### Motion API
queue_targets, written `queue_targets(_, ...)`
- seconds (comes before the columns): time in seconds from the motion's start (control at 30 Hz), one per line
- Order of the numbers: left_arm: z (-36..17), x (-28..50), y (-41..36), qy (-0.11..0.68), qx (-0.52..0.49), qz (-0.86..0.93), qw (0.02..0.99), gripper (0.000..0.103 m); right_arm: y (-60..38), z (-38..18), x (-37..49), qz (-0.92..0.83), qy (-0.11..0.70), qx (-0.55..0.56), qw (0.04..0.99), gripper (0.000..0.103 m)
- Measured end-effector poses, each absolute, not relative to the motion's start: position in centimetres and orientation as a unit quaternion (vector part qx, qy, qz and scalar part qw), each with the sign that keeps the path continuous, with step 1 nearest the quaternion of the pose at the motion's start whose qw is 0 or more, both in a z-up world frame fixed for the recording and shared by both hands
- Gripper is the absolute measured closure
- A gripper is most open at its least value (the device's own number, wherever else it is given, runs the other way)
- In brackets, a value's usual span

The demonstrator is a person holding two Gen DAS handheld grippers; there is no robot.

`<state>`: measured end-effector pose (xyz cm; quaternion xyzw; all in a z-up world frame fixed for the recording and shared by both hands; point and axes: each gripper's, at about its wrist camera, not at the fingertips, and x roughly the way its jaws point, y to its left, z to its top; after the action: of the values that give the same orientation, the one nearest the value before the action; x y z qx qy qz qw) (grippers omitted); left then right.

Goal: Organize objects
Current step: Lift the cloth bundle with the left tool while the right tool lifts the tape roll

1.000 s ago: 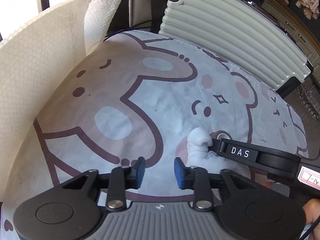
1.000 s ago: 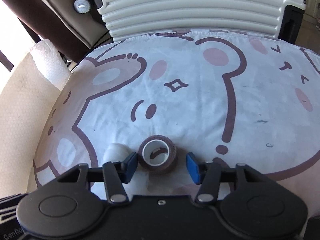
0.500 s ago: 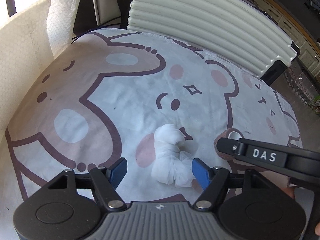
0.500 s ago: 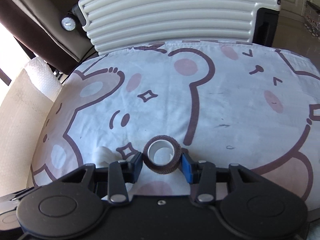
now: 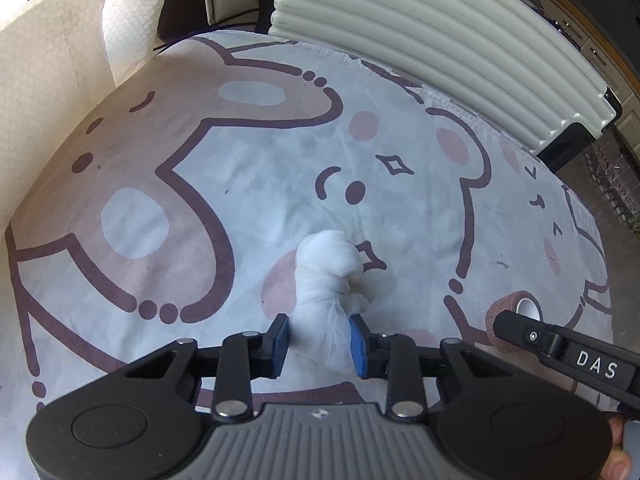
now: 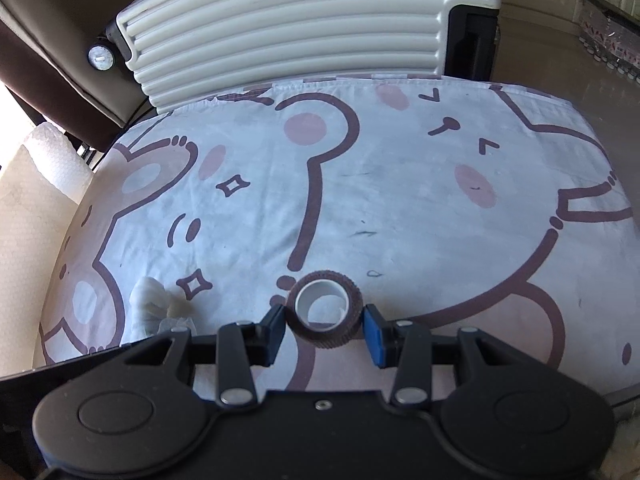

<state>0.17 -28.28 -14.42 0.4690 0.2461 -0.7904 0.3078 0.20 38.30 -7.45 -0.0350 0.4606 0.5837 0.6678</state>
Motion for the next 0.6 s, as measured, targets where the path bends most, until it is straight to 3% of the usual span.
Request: queue_targets(0.6,-8.7,3.8,-26.3,0.187,0.448,-0.809,0.332,0.070,32.6,-4.1,-1.4,0.580,0.424,-0.043,0.694,0.060)
